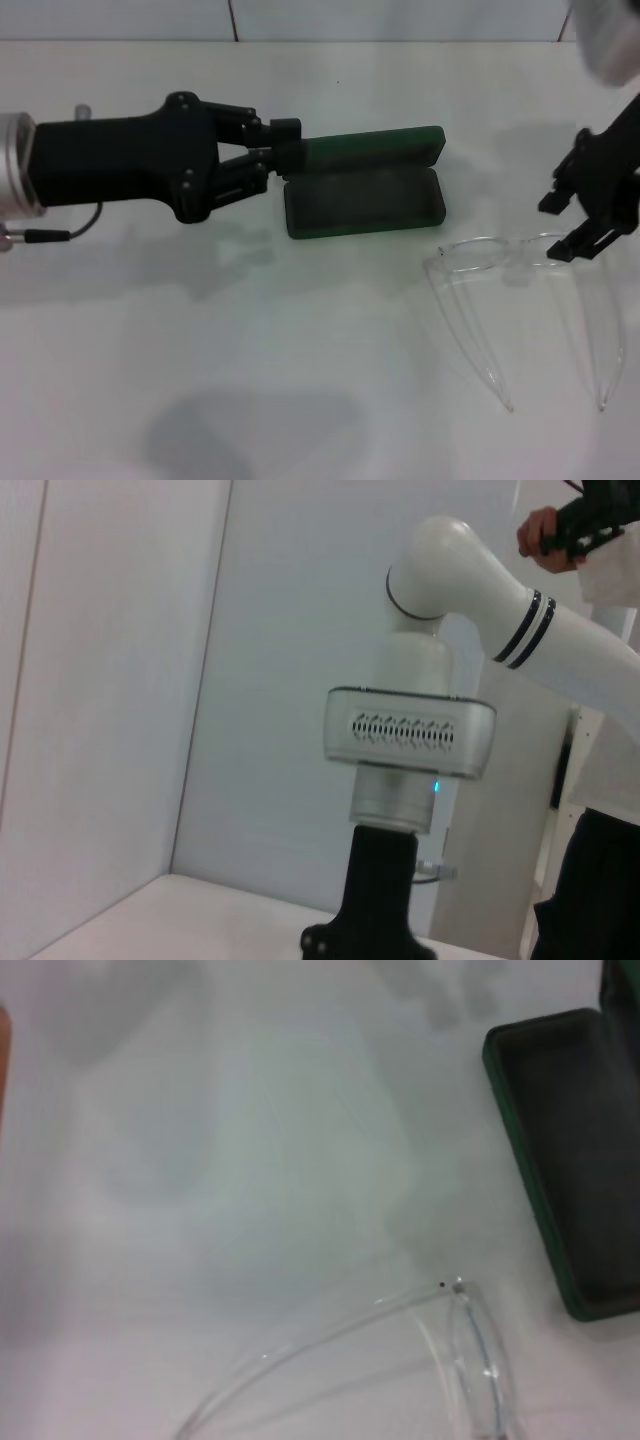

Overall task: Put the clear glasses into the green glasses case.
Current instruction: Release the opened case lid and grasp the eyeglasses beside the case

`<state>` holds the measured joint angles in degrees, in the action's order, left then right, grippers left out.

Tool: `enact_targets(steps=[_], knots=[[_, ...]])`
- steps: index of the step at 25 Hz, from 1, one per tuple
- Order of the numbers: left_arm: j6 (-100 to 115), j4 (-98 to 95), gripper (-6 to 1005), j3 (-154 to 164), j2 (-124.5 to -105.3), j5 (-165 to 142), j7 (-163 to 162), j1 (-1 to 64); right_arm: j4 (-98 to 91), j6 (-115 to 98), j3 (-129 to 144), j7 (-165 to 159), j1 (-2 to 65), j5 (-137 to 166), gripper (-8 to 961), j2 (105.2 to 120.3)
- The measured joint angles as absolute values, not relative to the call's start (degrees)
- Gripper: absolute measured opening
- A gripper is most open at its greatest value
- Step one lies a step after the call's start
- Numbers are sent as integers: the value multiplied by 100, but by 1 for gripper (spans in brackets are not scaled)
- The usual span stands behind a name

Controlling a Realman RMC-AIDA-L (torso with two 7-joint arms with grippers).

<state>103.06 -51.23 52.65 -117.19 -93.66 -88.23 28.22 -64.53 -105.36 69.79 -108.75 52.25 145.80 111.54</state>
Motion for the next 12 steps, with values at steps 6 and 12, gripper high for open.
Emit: enact_targets(steps=[6, 12], knots=[[10287, -4951, 231, 5239, -11806, -9357, -8661, 2783, -6006, -9812, 7742, -10768, 5226, 14982, 517, 11354], [10236, -4941, 232, 5185, -11837, -9389, -8600, 2780, -5736, -9363, 7771, -10503, 5210, 15124, 495, 11530]])
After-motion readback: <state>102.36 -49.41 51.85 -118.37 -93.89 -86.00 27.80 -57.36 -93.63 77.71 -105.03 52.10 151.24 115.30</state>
